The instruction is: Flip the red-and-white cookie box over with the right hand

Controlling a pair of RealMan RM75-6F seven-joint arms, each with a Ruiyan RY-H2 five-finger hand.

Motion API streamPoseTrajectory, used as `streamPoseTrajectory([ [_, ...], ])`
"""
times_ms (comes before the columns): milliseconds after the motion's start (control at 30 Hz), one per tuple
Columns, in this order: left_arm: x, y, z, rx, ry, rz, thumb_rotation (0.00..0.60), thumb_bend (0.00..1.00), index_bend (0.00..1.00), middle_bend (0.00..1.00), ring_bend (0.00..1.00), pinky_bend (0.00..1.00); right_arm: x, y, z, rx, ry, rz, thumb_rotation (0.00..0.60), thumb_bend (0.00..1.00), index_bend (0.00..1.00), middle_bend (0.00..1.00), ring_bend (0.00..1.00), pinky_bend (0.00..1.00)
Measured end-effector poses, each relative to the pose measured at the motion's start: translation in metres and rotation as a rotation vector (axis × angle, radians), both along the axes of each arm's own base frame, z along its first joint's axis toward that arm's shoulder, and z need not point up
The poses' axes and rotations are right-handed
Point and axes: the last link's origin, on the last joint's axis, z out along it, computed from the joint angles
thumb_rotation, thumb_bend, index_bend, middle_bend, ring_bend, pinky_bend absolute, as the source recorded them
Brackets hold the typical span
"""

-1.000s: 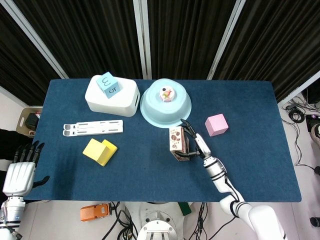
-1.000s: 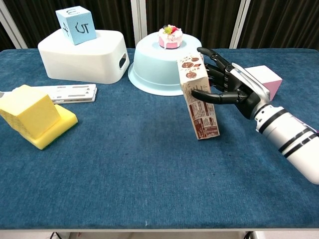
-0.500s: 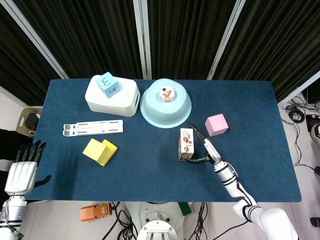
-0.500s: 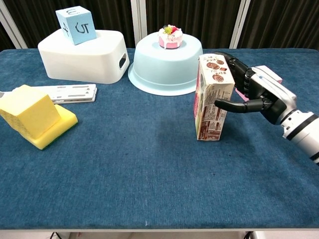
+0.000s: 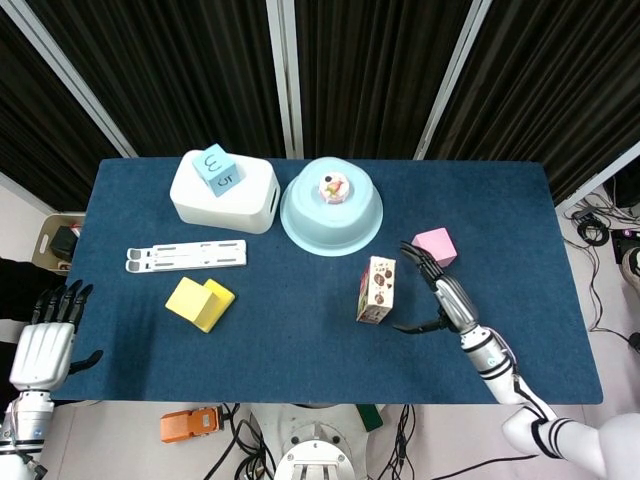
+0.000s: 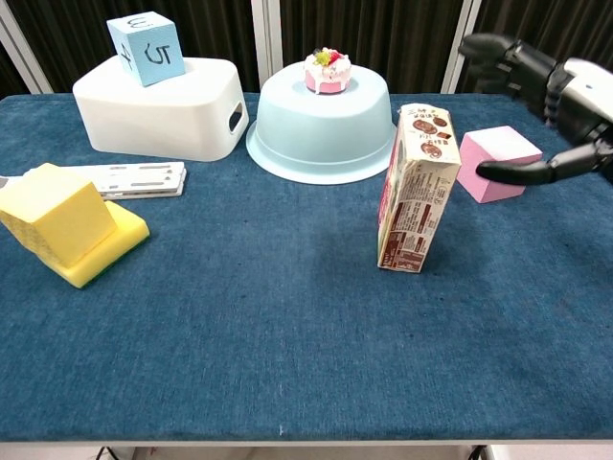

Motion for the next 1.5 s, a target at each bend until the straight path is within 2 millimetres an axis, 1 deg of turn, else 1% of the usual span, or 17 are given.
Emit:
streamPoseTrajectory([
  [100, 0.002, 0.000, 0.000, 0.000, 0.000, -0.009, 0.600, 0.13, 0.00, 0.00, 0.00, 0.00, 0.019, 0.007, 0.022, 0.001, 0.062, -0.034, 0.445, 0.08, 0.00, 0.00, 0.00, 0.00],
  [133, 0.002, 0.000, 0.001, 0.000, 0.000, -0.012, 0.600, 0.13, 0.00, 0.00, 0.00, 0.00, 0.023, 0.008, 0.025, 0.002, 0.078, -0.042, 0.450, 0.07, 0.00, 0.00, 0.00, 0.00],
  [267, 0.003, 0.000, 0.001, -0.003, 0.002, -0.015, 0.600, 0.13, 0.00, 0.00, 0.00, 0.00, 0.053, 0.015, 0.045, 0.024, 0.222, -0.104, 0.457, 0.07, 0.00, 0.00, 0.00, 0.00],
  [367, 0.003, 0.000, 0.001, -0.005, 0.001, -0.018, 0.600, 0.13, 0.00, 0.00, 0.00, 0.00, 0.065, 0.015, 0.052, 0.061, 0.337, -0.159, 0.458, 0.07, 0.00, 0.00, 0.00, 0.00],
  [433, 0.002, -0.001, 0.001, -0.004, 0.000, -0.016, 0.600, 0.13, 0.00, 0.00, 0.00, 0.00, 0.069, 0.012, 0.054, 0.081, 0.407, -0.190, 0.458, 0.07, 0.00, 0.00, 0.00, 0.00],
  [533, 0.000, -0.002, 0.002, -0.003, -0.001, -0.010, 0.600, 0.13, 0.00, 0.00, 0.00, 0.00, 0.073, 0.006, 0.055, 0.101, 0.523, -0.228, 0.460, 0.08, 0.00, 0.00, 0.00, 0.00],
  [667, -0.003, -0.004, 0.002, -0.003, -0.004, -0.001, 0.600, 0.13, 0.00, 0.00, 0.00, 0.00, 0.083, -0.002, 0.051, 0.108, 0.657, -0.252, 0.461, 0.08, 0.00, 0.00, 0.00, 0.00],
  [900, -0.007, -0.005, 0.001, -0.004, -0.007, 0.010, 0.600, 0.13, 0.00, 0.00, 0.00, 0.00, 0.109, -0.013, 0.036, 0.129, 0.743, -0.237, 0.461, 0.08, 0.00, 0.00, 0.00, 0.00],
  [1000, -0.007, -0.004, 0.000, -0.006, -0.010, 0.011, 0.600, 0.13, 0.00, 0.00, 0.00, 0.00, 0.115, -0.015, 0.029, 0.129, 0.773, -0.231, 0.462, 0.08, 0.00, 0.00, 0.00, 0.00],
  [1100, -0.008, -0.004, 0.000, -0.008, -0.009, 0.012, 0.600, 0.13, 0.00, 0.00, 0.00, 0.00, 0.118, -0.018, 0.022, 0.125, 0.807, -0.233, 0.465, 0.09, 0.00, 0.01, 0.00, 0.03],
  [1167, -0.008, -0.005, 0.000, -0.008, -0.010, 0.015, 0.600, 0.13, 0.00, 0.00, 0.00, 0.00, 0.120, -0.020, 0.016, 0.116, 0.832, -0.235, 0.490, 0.14, 0.04, 0.06, 0.02, 0.09],
  [1233, -0.010, -0.005, 0.000, -0.008, -0.009, 0.020, 0.600, 0.13, 0.00, 0.00, 0.00, 0.00, 0.121, -0.023, 0.011, 0.105, 0.844, -0.237, 0.557, 0.22, 0.17, 0.13, 0.10, 0.20],
  [1300, -0.011, -0.006, 0.000, -0.007, -0.010, 0.025, 0.600, 0.13, 0.00, 0.00, 0.00, 0.00, 0.122, -0.026, 0.007, 0.089, 0.851, -0.240, 0.597, 0.27, 0.29, 0.20, 0.19, 0.30],
  [1333, -0.011, -0.006, 0.000, -0.007, -0.011, 0.028, 0.600, 0.13, 0.00, 0.00, 0.00, 0.00, 0.122, -0.027, 0.005, 0.084, 0.852, -0.242, 0.600, 0.30, 0.35, 0.24, 0.24, 0.35],
  [1400, -0.012, -0.007, 0.001, -0.006, -0.011, 0.033, 0.600, 0.13, 0.00, 0.00, 0.00, 0.00, 0.123, -0.030, 0.003, 0.073, 0.846, -0.242, 0.600, 0.32, 0.41, 0.28, 0.29, 0.40],
  [1433, -0.013, -0.007, 0.001, -0.006, -0.011, 0.034, 0.600, 0.13, 0.00, 0.00, 0.00, 0.00, 0.123, -0.030, 0.003, 0.071, 0.838, -0.241, 0.600, 0.33, 0.44, 0.30, 0.32, 0.43],
  [1500, -0.013, -0.008, 0.001, -0.004, -0.013, 0.037, 0.600, 0.13, 0.00, 0.00, 0.00, 0.00, 0.124, -0.030, 0.004, 0.067, 0.812, -0.238, 0.600, 0.33, 0.47, 0.32, 0.34, 0.46],
])
